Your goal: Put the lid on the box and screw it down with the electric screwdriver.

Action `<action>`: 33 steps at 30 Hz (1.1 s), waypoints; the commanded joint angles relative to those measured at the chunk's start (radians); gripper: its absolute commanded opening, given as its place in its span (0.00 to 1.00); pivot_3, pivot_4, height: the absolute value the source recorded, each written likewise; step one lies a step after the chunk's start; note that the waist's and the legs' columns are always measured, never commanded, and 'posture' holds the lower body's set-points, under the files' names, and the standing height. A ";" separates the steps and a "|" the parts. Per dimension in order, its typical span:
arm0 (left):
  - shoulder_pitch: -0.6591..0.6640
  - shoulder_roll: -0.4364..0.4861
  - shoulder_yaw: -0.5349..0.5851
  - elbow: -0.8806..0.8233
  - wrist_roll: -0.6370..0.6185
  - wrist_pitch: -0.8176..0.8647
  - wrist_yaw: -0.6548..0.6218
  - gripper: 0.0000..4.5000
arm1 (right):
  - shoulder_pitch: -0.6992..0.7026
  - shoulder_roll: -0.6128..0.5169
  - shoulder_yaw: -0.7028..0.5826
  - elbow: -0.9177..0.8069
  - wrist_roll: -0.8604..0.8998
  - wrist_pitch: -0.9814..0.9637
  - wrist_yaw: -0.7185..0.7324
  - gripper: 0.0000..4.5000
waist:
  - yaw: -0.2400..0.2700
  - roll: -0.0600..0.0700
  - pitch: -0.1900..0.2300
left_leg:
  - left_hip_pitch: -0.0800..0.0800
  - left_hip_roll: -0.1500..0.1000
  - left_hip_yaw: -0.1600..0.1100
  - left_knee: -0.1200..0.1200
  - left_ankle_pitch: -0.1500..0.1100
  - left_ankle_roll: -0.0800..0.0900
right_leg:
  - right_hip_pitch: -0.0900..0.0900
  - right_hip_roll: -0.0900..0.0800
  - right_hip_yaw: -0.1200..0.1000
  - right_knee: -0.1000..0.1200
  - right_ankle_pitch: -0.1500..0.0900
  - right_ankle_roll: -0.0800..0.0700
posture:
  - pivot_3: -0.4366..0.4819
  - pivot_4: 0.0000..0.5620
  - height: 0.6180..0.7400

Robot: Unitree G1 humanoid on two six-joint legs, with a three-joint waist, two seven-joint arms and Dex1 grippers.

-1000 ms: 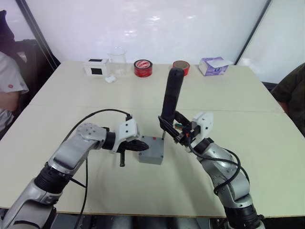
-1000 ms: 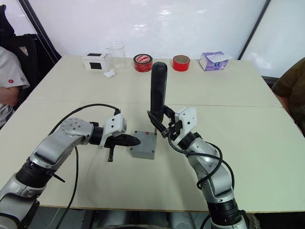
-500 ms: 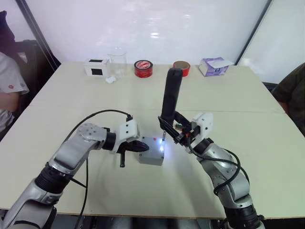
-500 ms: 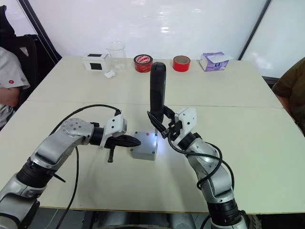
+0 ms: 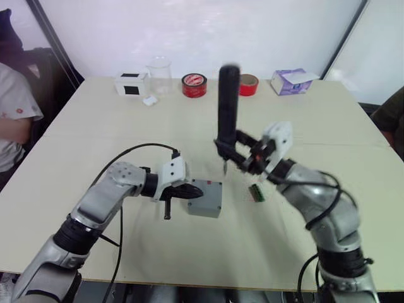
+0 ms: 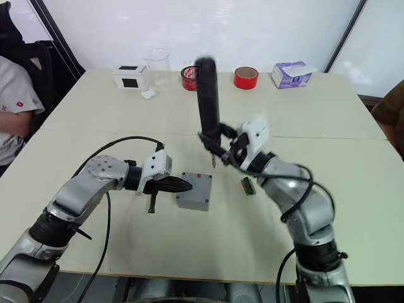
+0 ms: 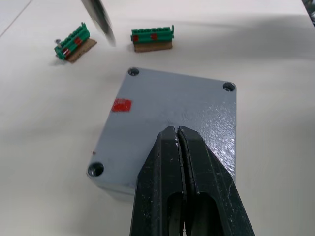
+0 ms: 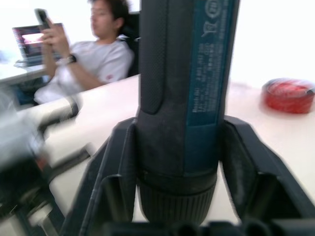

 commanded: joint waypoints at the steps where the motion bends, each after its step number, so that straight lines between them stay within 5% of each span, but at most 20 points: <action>1: 0.050 -0.006 -0.014 0.057 0.013 0.046 0.018 0.00 | -0.166 -0.064 -0.188 0.004 0.322 0.200 -0.154 0.40 | 0.000 0.000 0.001 | 0.000 0.000 0.000 0.000 0.000 0.000 | 0.000 0.000 0.000 0.000 0.000 0.000 | 0.48 0.27 1.00; 6: 0.034 -0.064 0.161 -0.032 -0.193 0.190 0.059 0.00 | -0.253 -0.379 -0.285 0.285 0.698 0.591 -0.257 0.40 | 0.002 -0.003 0.009 | -0.004 0.000 -0.004 0.000 0.000 0.000 | 0.000 -0.001 -0.006 -0.001 0.000 0.000 | 0.48 0.27 1.00; 12: 0.075 0.099 0.271 -0.226 -0.360 0.344 -0.019 0.00 | -0.136 -0.745 -0.138 0.516 0.667 0.879 -0.169 0.40 | 0.000 0.001 0.025 | -0.026 0.000 -0.003 0.012 -0.002 0.005 | -0.016 0.003 -0.007 0.001 0.002 0.005 | 0.48 0.27 1.00; 19: 0.092 0.216 0.266 -0.359 -0.391 0.366 -0.033 0.00 | -0.114 -0.761 -0.009 0.672 0.620 0.879 -0.174 0.40 | -0.001 -0.002 0.034 | -0.028 -0.002 0.001 0.017 -0.003 0.007 | -0.017 0.009 -0.005 -0.001 0.008 0.029 | 0.48 0.27 1.00; 33: 0.091 0.239 0.296 -0.300 -0.405 0.378 0.033 0.00 | -0.045 -0.697 0.028 0.697 0.557 0.879 -0.231 0.40 | 0.001 -0.003 0.035 | -0.028 0.004 -0.001 0.031 -0.001 0.005 | -0.013 0.018 -0.003 0.003 0.010 0.029 | 0.48 0.27 1.00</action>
